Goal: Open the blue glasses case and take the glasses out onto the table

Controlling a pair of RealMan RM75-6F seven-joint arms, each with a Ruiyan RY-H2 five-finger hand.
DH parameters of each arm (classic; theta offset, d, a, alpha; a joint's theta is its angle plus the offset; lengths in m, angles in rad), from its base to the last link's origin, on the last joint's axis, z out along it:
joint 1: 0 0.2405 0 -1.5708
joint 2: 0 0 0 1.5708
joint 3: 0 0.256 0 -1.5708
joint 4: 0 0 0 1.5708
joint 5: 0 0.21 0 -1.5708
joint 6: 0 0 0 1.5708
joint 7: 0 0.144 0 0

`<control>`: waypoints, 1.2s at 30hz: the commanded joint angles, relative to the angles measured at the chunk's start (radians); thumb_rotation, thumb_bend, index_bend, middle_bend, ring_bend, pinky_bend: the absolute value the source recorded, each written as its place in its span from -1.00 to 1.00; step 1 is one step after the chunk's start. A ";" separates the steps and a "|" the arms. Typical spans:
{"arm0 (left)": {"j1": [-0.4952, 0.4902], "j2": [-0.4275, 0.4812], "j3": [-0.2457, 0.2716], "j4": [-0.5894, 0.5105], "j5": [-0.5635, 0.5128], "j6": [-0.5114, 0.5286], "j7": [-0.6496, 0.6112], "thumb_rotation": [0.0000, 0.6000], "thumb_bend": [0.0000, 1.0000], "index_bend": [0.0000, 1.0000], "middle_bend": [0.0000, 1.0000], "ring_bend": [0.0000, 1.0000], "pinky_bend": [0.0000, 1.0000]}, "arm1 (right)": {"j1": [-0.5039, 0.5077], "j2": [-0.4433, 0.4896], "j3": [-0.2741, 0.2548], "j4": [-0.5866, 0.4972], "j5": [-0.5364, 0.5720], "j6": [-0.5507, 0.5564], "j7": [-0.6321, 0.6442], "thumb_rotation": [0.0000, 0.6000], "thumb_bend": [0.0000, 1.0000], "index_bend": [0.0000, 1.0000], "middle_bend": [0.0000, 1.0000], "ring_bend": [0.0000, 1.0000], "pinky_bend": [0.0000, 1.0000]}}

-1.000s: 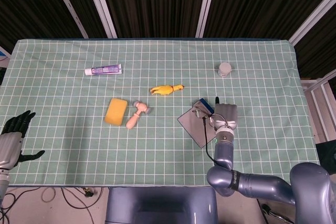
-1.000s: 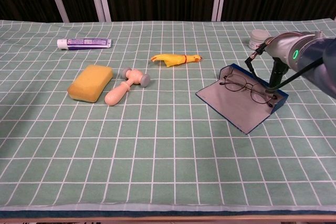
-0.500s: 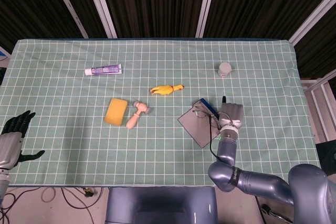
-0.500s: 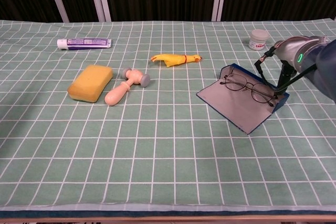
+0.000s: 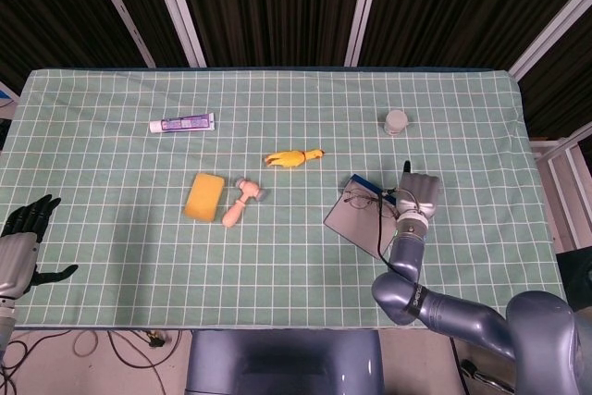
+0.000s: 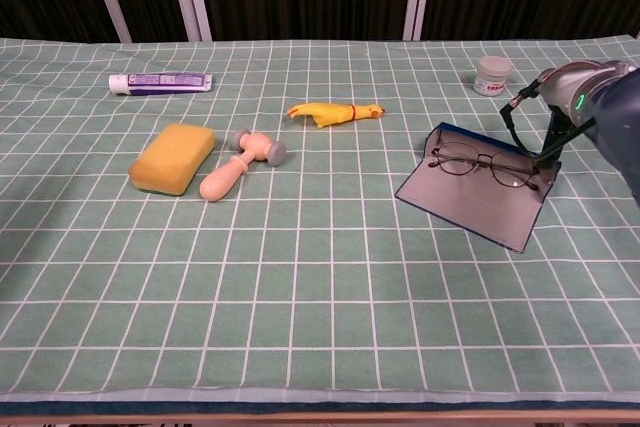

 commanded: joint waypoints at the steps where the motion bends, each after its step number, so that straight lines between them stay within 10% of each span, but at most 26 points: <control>1: 0.000 0.000 -0.001 0.000 -0.002 0.001 0.002 1.00 -1.00 -1.00 -1.00 -1.00 -1.00 | 0.008 -0.012 0.013 0.040 -0.008 -0.025 0.005 1.00 -0.43 -0.82 0.90 1.00 1.00; 25: 0.000 -0.009 -0.004 0.002 -0.017 0.000 0.023 1.00 -1.00 -1.00 -1.00 -1.00 -1.00 | 0.101 -0.142 0.091 0.384 -0.055 -0.184 0.009 1.00 -0.41 -0.82 0.90 1.00 1.00; 36: -0.002 -0.013 -0.003 0.002 -0.023 -0.008 0.028 1.00 -1.00 -1.00 -1.00 -1.00 -1.00 | 0.099 -0.104 0.167 0.269 -0.030 -0.192 0.031 1.00 -0.32 -0.37 0.90 1.00 1.00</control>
